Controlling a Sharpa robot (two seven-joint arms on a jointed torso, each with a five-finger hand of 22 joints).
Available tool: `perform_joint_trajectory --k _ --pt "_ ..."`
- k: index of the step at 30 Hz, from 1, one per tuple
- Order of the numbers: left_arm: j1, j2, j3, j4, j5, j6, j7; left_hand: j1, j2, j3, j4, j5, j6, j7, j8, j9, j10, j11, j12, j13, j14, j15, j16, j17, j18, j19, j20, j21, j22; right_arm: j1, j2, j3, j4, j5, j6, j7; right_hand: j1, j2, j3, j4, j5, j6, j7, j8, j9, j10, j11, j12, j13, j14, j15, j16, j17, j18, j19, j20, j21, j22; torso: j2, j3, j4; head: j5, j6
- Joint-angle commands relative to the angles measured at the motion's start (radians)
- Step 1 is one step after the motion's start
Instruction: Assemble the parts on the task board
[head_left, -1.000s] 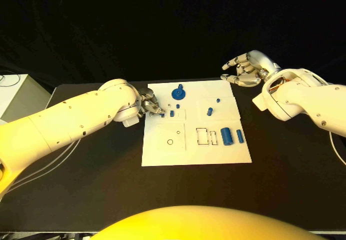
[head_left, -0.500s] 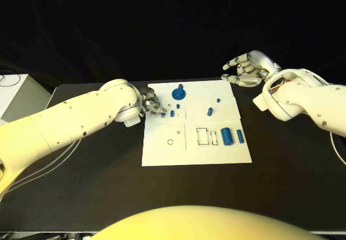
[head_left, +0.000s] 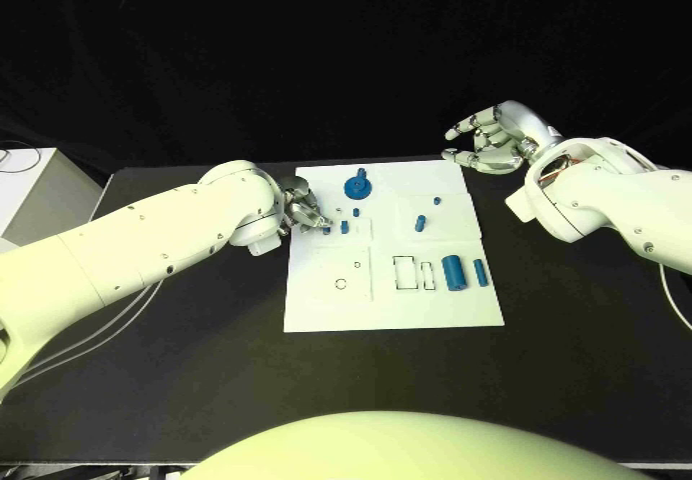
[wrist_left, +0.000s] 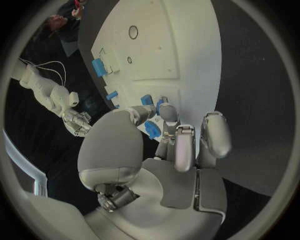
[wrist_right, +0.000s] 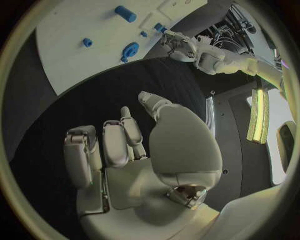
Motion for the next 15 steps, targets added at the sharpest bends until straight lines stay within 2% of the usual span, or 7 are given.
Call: perform_joint_trajectory --k 1,15 --pt "-0.002 0.002 0.000 0.004 -0.014 -0.017 0.010 0.005 -0.002 0.223 -0.229 0.003 0.008 0.001 -0.003 -0.002 0.004 -0.001 -0.001 -0.003 0.093 -0.009 0.005 0.217 0.005 0.004 0.000 0.005 0.000 0.000 0.000 0.000 0.001 -0.006 0.010 0.007 -0.008 -0.001 0.000 0.006 0.003 -0.001 0.009 -0.006 0.001 0.004 0.005 0.000 0.001 0.004 0.005 -0.005 0.001 -0.007 0.105 0.007 0.004 0.263 0.000 -0.0001 -0.0004 0.002 0.000" --pt "-0.009 -0.002 0.000 0.004 -0.019 -0.024 0.010 0.004 -0.002 0.224 -0.229 0.003 0.008 0.001 -0.004 -0.002 0.005 -0.001 -0.001 -0.002 0.092 -0.009 0.004 0.216 0.004 0.005 0.000 0.006 0.001 0.000 -0.001 0.000 0.002 -0.006 0.011 0.008 -0.008 -0.001 0.000 0.006 0.003 -0.001 0.009 -0.006 0.001 0.004 0.005 0.000 0.001 0.004 0.005 -0.005 0.001 -0.007 0.105 0.007 0.004 0.263 0.000 0.0003 -0.0002 0.002 0.000"
